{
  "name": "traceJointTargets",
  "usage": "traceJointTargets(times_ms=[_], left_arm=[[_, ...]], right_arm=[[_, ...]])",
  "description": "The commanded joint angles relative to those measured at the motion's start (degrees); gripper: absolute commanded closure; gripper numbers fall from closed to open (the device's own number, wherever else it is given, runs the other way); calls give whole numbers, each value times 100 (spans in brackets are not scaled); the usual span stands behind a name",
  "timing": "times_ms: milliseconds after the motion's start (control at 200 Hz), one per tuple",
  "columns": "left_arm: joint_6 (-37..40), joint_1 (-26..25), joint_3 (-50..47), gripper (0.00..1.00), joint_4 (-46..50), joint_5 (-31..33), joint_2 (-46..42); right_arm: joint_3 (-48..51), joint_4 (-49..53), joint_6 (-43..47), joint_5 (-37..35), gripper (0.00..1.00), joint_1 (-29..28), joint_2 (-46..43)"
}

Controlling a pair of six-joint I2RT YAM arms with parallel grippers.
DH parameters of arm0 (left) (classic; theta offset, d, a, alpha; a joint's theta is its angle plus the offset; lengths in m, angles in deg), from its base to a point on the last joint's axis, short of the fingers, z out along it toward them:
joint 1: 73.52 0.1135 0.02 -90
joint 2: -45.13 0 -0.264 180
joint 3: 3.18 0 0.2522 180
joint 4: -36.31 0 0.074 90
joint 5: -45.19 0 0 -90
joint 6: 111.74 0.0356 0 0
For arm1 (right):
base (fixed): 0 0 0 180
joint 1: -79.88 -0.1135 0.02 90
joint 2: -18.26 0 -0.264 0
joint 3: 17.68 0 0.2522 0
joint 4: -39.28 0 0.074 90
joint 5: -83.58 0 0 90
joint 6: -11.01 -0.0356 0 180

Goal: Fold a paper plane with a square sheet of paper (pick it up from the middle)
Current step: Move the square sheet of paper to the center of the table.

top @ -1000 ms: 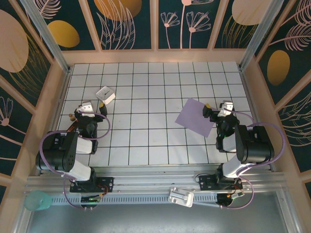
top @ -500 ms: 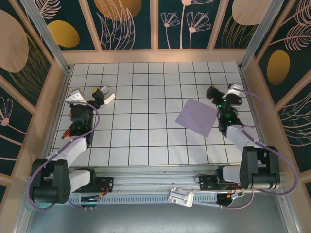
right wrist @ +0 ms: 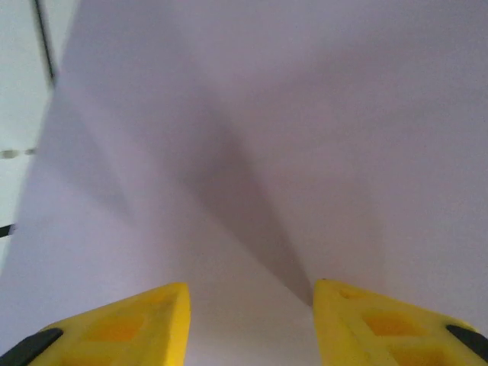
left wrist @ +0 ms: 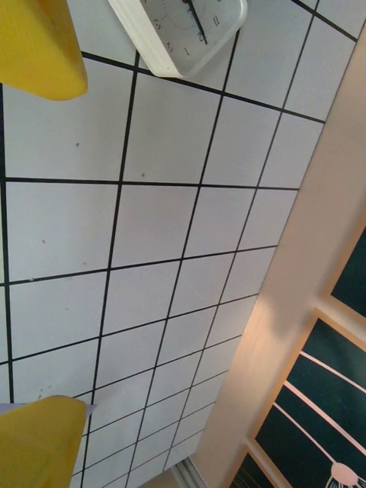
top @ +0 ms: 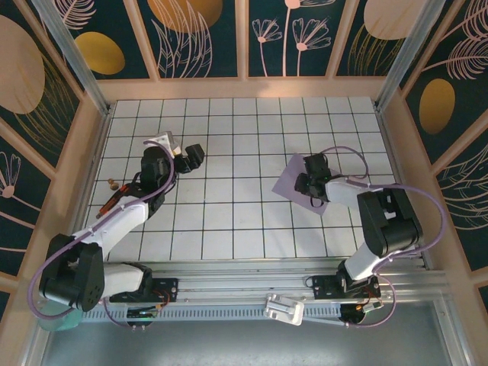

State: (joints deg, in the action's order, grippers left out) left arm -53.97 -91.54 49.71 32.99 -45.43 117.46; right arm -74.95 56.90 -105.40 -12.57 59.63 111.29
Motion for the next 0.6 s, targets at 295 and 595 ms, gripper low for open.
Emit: traceJointTargets(times_ms=[295,595], left_arm=[[-41,-15,471,1,1255,196,80],[-584,-660,771,1,1982,57,468]], right_arm=[[-1344,-87,-1599,650,54,-1810,1359],[-1517,-814,-1991,998,44,-1912,605]])
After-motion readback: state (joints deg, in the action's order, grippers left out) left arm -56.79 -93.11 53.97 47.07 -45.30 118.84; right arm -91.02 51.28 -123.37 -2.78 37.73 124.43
